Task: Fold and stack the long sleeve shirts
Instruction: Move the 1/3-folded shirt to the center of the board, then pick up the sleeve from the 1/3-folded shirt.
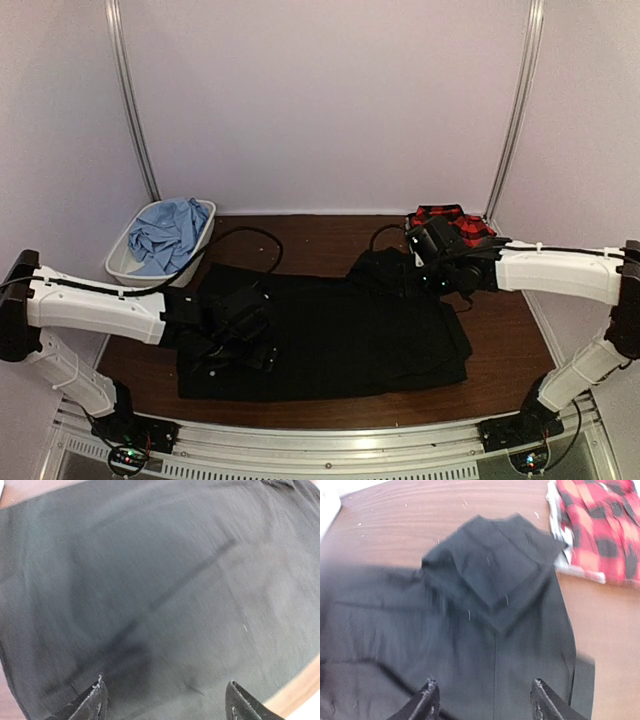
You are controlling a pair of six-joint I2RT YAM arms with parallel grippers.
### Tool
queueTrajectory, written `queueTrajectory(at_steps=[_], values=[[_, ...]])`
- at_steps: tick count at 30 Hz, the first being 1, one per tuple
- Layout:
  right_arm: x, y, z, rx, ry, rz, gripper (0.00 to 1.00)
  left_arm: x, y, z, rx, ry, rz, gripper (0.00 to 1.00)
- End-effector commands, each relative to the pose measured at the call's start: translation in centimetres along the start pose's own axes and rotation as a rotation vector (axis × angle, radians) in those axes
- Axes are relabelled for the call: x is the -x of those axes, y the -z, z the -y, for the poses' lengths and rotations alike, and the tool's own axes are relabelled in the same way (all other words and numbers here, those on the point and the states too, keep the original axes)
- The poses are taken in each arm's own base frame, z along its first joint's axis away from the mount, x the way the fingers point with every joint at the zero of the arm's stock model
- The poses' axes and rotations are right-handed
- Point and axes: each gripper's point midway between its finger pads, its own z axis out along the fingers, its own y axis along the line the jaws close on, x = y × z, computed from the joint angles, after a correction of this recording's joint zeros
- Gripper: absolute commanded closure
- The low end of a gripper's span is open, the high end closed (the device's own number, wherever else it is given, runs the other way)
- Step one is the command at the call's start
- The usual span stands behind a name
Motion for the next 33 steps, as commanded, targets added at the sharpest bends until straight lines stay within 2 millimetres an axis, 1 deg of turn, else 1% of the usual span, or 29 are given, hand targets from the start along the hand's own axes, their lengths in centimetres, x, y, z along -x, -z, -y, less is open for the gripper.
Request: queueTrajectory(at_steps=[1,2,4,7,11,15,19,23,25,26,29,31,33], values=[[4.7,-3.9,-1.4,0.003,0.164,0.033,0.35,4.3,0.6,-1.3,-0.03,-0.017,0.092,0.16],[5.3,-5.0,-1.3,-0.005,0.181,0.022,0.35,5.0,0.7,-1.8,-0.037,-0.01,0.108,0.16],[5.6,-7.2,-1.5,-0.014,0.225,-0.015,0.34,6.3,0.9,-2.5,-0.049,0.001,0.135,0.15],[5.4,-9.8,-2.2,-0.005,0.283,-0.075,0.34,7.7,0.9,-3.3,-0.059,0.011,0.161,0.13],[4.3,-12.3,-2.7,0.006,0.34,-0.146,0.35,8.0,0.2,-3.6,-0.05,-0.002,0.152,0.12],[3.3,-14.0,-2.0,-0.022,0.36,-0.197,0.39,7.7,-0.6,-3.3,-0.052,-0.014,0.132,0.12],[3.1,-15.1,-0.6,-0.066,0.356,-0.216,0.44,7.4,-1.2,-3.1,-0.054,-0.019,0.117,0.12],[3.1,-15.7,0.5,-0.084,0.353,-0.226,0.49,7.2,-1.8,-3.1,-0.047,-0.022,0.106,0.12],[3.1,-15.9,0.8,-0.091,0.354,-0.232,0.53,7.1,-2.0,-3.3,-0.037,-0.023,0.104,0.12],[3.2,-16.1,0.9,-0.092,0.357,-0.232,0.56,7.0,-2.1,-3.4,-0.032,-0.023,0.103,0.12],[3.6,-16.2,1.0,-0.096,0.361,-0.235,0.71,7.1,-2.2,-3.6,-0.02,-0.022,0.105,0.12],[4.3,-15.7,0.9,-0.098,0.362,-0.225,0.81,7.3,-2.3,-4.0,-0.009,-0.017,0.106,0.12],[5.5,-14.8,0.9,-0.103,0.359,-0.198,0.89,7.6,-2.2,-4.5,0.001,-0.013,0.112,0.12]])
